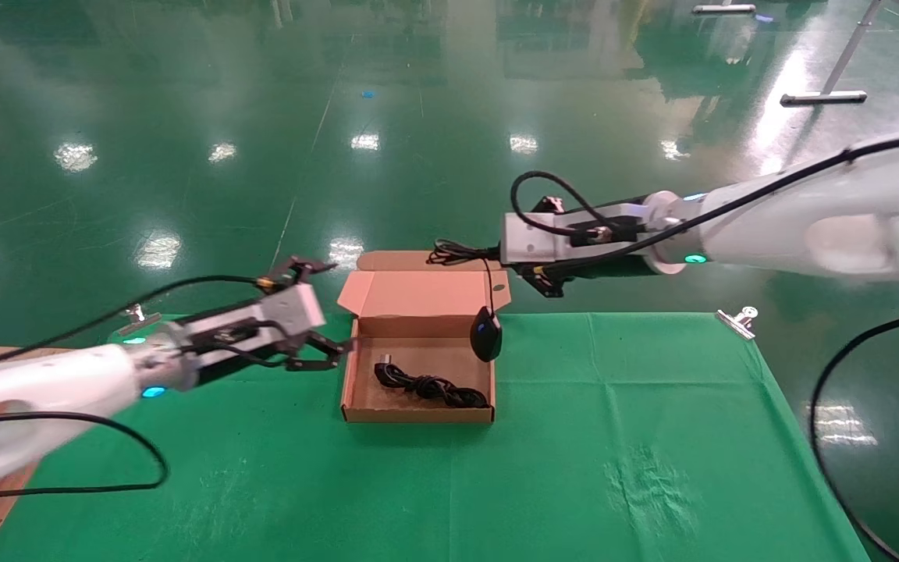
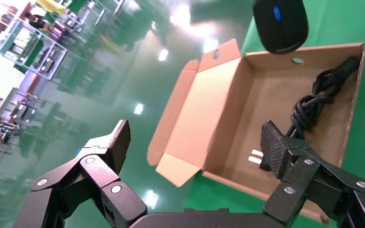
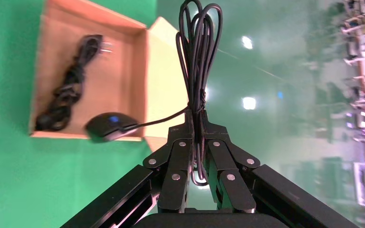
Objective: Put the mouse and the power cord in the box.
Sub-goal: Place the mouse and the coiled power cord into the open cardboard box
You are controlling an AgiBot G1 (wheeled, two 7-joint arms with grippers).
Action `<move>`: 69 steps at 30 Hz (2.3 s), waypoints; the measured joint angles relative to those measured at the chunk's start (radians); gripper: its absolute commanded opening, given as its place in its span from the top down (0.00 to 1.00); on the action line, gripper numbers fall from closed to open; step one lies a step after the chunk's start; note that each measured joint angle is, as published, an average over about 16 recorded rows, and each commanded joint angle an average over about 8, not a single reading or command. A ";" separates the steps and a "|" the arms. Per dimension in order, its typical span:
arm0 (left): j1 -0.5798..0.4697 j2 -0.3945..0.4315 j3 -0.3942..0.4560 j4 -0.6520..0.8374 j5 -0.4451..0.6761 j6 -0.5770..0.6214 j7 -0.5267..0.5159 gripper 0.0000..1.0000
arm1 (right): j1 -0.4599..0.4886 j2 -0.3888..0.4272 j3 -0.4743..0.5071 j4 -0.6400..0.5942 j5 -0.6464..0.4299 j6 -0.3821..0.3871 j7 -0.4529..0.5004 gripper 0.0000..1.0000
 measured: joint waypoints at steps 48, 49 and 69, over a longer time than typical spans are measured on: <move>0.037 -0.143 -0.089 0.069 -0.130 0.253 -0.025 0.00 | -0.257 -0.010 -0.585 0.418 0.197 0.483 0.377 0.00; 0.037 -0.143 -0.089 0.069 -0.130 0.253 -0.025 0.00 | -0.258 -0.010 -0.590 0.421 0.199 0.484 0.380 0.00; 0.037 -0.143 -0.089 0.069 -0.129 0.253 -0.025 0.00 | -0.261 -0.010 -0.589 0.422 0.200 0.480 0.380 0.00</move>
